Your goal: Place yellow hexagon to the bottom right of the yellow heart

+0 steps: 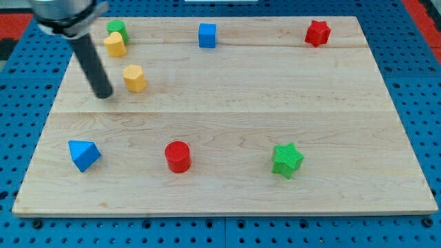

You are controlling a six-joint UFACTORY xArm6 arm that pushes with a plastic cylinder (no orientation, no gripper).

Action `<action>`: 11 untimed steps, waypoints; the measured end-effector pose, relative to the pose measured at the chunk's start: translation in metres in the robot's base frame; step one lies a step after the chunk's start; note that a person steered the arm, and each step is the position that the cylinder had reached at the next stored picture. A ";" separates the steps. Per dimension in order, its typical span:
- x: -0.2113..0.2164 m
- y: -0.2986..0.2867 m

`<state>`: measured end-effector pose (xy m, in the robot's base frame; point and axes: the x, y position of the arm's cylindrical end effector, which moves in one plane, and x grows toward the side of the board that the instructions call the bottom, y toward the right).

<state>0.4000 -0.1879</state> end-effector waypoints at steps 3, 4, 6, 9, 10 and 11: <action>0.023 0.013; 0.007 0.048; -0.058 0.030; 0.039 0.220; 0.018 0.321; 0.057 0.371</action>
